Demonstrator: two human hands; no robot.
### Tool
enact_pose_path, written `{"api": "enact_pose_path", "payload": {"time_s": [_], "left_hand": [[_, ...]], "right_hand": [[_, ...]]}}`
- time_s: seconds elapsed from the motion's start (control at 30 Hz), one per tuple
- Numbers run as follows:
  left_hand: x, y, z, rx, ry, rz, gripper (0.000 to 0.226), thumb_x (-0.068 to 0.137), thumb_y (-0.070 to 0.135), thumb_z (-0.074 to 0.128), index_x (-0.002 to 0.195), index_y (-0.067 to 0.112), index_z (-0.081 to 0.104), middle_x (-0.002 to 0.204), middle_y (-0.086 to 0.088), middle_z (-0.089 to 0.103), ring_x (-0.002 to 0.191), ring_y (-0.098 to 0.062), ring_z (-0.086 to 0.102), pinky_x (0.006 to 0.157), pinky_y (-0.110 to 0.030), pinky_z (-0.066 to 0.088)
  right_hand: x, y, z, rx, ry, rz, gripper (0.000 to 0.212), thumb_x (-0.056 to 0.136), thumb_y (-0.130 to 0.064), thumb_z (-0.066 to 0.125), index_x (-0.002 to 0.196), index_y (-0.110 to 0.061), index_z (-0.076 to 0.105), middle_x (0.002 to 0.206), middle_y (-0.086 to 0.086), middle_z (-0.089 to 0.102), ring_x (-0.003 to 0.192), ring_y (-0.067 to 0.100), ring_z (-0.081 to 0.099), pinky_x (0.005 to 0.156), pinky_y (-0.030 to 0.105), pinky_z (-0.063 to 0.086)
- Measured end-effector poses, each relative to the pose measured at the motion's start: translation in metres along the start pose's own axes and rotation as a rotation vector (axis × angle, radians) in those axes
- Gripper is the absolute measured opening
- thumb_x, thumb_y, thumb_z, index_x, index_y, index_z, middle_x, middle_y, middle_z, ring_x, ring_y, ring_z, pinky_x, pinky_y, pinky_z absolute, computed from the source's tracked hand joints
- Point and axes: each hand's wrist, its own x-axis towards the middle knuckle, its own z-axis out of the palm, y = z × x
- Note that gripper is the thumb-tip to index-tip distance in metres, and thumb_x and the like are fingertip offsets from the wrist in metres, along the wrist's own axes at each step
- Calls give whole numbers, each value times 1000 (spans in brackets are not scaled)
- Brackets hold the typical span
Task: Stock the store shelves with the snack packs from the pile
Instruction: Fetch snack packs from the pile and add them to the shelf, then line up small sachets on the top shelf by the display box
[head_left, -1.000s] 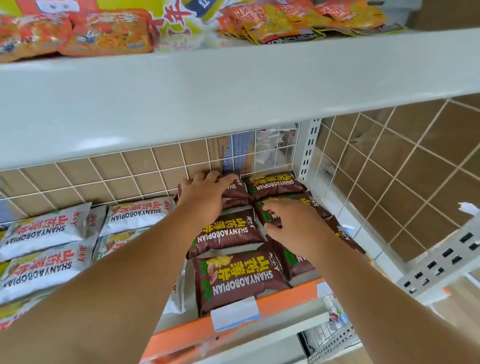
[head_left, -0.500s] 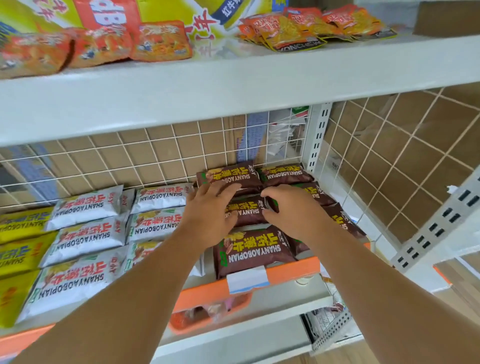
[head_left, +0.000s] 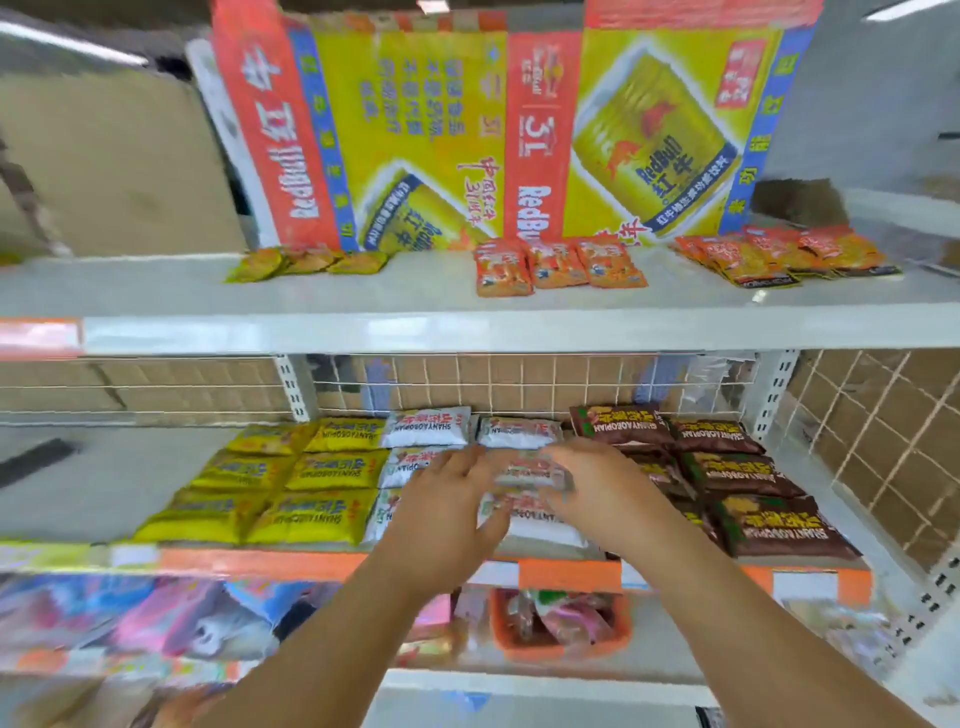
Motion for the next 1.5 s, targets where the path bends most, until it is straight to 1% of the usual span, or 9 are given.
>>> {"api": "enact_pose_path", "payload": {"time_s": [0.1,0.23,0.33,0.47,0.53,0.7,0.87,1.23,1.5], "left_hand": [[-52,-43,-75,45,93,-60,61,88,54,43,145,35,46,141,0,56,128,-24,51,104,-41,45],[-107,-92,-170,102,239,-177,57,84,53,50,139,35,53,130,3,62,113,-24,61,96,-42,52],[-137,-116,-234,192,327,-253,60,84,57,48,140,37,52,134,5,60,118,-23,59,101,-39,49],[-159,-141,-296,261,399,-309,62,84,59,48,142,37,50,134,7,59,123,-20,52,104,-38,44],[-166,-155,-314,278,421,-344,58,87,53,56,142,38,48,134,9,58,124,-19,50,104,-38,43],[-168,-193,-342,270,453,-423,54,92,41,66,143,40,48,139,11,55,127,-16,48,103,-33,40],[-153,-236,-355,225,439,-536,52,94,43,63,143,44,46,145,15,49,116,-6,52,101,-30,41],[-119,-343,-368,255,381,-770,54,92,51,60,144,46,44,148,16,49,116,-13,59,101,-33,46],[-117,-414,-377,256,379,-841,52,93,48,60,143,43,47,150,14,48,133,-11,48,107,-32,41]], "right_hand": [[5,-84,-1,52,9,-190,41,86,-43,66,127,-37,61,122,-7,62,116,21,58,93,36,48],[18,-190,-16,121,28,-371,44,83,-48,58,127,-41,56,122,-11,63,110,18,62,90,33,50],[28,-255,-35,152,79,-457,43,85,-45,60,128,-38,60,117,-8,61,105,21,62,83,32,50],[42,-312,-62,114,184,-552,40,87,-41,64,126,-37,62,118,-9,61,109,18,58,89,33,48],[52,-331,-71,124,195,-579,39,88,-39,64,127,-36,61,123,-10,60,113,16,56,91,32,47],[87,-368,-84,130,194,-650,39,91,-38,64,130,-36,60,132,-9,57,120,15,54,95,33,47],[141,-400,-86,93,125,-703,39,94,-42,60,132,-39,57,137,-10,54,114,14,54,87,29,43],[254,-489,-70,82,-46,-817,37,93,-41,61,130,-37,59,129,-4,59,109,18,58,93,36,50],[296,-542,-59,-4,-118,-872,35,93,-42,61,127,-36,60,128,-6,58,109,17,58,91,33,50]]}}
